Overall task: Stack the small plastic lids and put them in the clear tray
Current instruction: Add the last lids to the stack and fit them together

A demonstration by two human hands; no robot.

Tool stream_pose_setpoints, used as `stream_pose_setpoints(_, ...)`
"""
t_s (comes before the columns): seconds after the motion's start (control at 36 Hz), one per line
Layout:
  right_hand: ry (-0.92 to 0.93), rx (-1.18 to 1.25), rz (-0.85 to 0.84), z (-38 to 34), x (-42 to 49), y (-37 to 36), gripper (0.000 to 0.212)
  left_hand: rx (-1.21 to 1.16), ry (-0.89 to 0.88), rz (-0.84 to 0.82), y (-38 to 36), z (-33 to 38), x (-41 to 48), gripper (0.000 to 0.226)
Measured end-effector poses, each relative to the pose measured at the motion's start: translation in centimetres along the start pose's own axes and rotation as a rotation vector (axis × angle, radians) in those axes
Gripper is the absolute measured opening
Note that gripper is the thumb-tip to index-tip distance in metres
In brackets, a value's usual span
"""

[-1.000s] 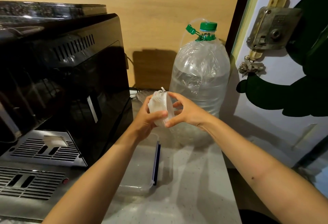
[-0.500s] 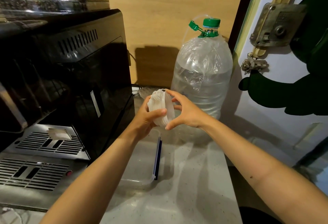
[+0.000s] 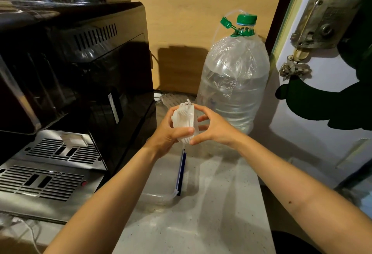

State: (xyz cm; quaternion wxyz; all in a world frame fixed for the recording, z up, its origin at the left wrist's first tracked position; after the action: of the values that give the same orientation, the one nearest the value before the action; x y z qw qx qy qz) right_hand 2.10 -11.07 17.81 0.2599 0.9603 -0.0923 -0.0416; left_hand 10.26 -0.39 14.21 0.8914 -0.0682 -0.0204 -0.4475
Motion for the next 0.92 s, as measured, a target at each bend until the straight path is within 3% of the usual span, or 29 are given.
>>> stream_pose_setpoints(0.44,-0.058,-0.023,0.007,0.7,-1.1,-1.8,0.095,0.018,0.034,-0.004,0.2,-1.3,-2.1,0.074)
stream_pose_setpoints(0.56,-0.046,-0.014,0.019,0.3,-1.2,-2.1,0.091,0.013,0.04,-0.031,0.6,-1.6,-2.4,0.092)
stream_pose_setpoints(0.92,-0.005,-0.148,0.069,-0.4,-0.4,-3.3,0.094,-0.055,0.046,0.017,1.6,-1.5,-2.7,0.105)
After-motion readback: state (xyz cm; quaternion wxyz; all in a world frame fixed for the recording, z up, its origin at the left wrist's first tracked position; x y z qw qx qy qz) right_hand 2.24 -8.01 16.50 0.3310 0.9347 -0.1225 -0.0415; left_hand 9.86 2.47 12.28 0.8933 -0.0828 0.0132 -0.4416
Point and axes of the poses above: each hand's wrist, its own x-axis towards the middle knuckle, its own y-axis out of the back of the hand, z = x × y, the point moved 4 cm from there along x, towards the middle knuckle, and after that the axes turned 1 degree about y, right-handed, at the moved point
